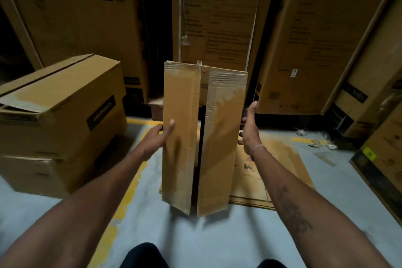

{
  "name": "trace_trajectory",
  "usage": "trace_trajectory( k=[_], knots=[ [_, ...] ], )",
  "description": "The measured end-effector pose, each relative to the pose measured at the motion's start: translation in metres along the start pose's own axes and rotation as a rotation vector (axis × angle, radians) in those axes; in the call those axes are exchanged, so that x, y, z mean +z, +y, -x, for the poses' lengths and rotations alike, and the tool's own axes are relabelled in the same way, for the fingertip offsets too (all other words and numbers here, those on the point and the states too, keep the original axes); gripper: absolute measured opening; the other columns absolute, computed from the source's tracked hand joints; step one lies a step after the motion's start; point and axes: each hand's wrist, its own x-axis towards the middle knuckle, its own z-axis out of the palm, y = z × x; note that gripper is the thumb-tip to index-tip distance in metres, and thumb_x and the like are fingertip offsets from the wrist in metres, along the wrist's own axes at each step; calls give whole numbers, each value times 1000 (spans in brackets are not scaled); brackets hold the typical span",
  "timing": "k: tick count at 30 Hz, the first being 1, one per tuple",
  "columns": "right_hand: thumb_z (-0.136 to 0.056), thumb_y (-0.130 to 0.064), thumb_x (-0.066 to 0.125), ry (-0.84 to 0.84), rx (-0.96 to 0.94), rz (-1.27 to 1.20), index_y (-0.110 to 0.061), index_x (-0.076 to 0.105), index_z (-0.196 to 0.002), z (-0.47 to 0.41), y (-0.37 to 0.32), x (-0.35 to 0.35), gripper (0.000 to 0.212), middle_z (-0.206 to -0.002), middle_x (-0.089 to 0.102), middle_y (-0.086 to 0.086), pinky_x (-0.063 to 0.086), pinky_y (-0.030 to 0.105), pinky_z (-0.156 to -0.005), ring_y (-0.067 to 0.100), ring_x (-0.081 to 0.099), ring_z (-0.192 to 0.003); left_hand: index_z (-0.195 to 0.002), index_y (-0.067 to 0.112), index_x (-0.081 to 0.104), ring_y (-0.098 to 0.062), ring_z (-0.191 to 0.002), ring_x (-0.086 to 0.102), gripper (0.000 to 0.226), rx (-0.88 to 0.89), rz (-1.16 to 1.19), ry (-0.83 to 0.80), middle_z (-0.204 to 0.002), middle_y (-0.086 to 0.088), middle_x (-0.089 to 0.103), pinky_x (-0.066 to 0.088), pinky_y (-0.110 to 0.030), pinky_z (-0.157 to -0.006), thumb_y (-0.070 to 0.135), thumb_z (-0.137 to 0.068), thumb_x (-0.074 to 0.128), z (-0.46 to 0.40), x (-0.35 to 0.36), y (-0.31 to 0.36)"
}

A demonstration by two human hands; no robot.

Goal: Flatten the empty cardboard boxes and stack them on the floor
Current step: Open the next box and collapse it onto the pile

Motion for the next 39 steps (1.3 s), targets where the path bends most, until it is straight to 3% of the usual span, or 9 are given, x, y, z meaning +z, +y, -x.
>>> trace_trajectory(
  k=[3,7,10,14,17,20,26,32,39],
  knots=[
    [-59,-110,15,-83,32,-50,-9,67,-105,-2,-36,-1,122,-120,71,19,47,61,-105,39,65,-113,-134,42,54,-6,-103,61,57,63,203,27,-116,17,63,53,-34,-76,74,-99,22,-1,-20,69],
    [-38,-117,21,-135,90,48,-29,40,-156,-26,-72,-2,148,-140,55,7,39,76,-103,41,57,-114,-139,20,51,-28,-116,61,81,14,277,86,-118,-4,64,53,-37,-74,79,-96,16,-12,-27,124],
    [-62,-109,18,-197,146,159,-29,33,-160,8,-105,-2,128,-145,51,14,40,73,-102,52,43,-136,-137,24,59,-41,-124,57,95,-74,122,61,-111,-8,66,51,-57,-99,89,-87,11,-17,-30,148],
    [-80,-90,49,-327,203,210,-25,52,-138,14,-119,-20,88,-135,59,16,53,71,-86,48,56,-113,-156,26,35,-52,-134,44,123,-270,114,-58,-152,-22,41,42,-77,-97,99,-61,58,-23,-42,165],
    [-95,-71,50,-292,112,229,-24,56,-111,21,-132,-18,50,-110,64,12,52,57,-84,36,59,-102,-138,17,42,-41,-110,53,92,-284,50,13,-130,-17,50,50,-70,-95,71,-72,78,-20,-37,181],
    [-99,-64,48,-275,40,175,-22,56,-102,28,-155,-20,43,-105,64,9,48,46,-72,28,59,-97,-134,16,43,-39,-109,54,78,-206,28,30,-116,-14,52,50,-67,-98,66,-81,73,-16,-40,204],
    [-86,-74,52,-212,-67,102,-25,59,-107,20,-187,-18,53,-118,64,10,45,58,-101,32,58,-110,-147,16,45,-27,-116,54,83,15,32,185,-119,-3,55,50,-56,-103,62,-84,74,-7,-48,245],
    [-75,-58,66,-286,-117,-158,-28,71,-100,-14,-120,-5,38,-108,66,9,48,48,-96,33,59,-110,-153,30,44,-17,-123,57,74,267,162,127,-137,4,59,50,-38,-97,42,-88,77,-32,-37,176],
    [-85,-40,75,-324,135,-271,-16,54,-135,-32,25,2,60,-132,68,11,58,46,-82,34,70,-112,-147,25,27,-28,-118,60,94,-48,134,61,-139,-10,55,55,-37,-77,18,-77,89,-34,-3,22]
  ],
)
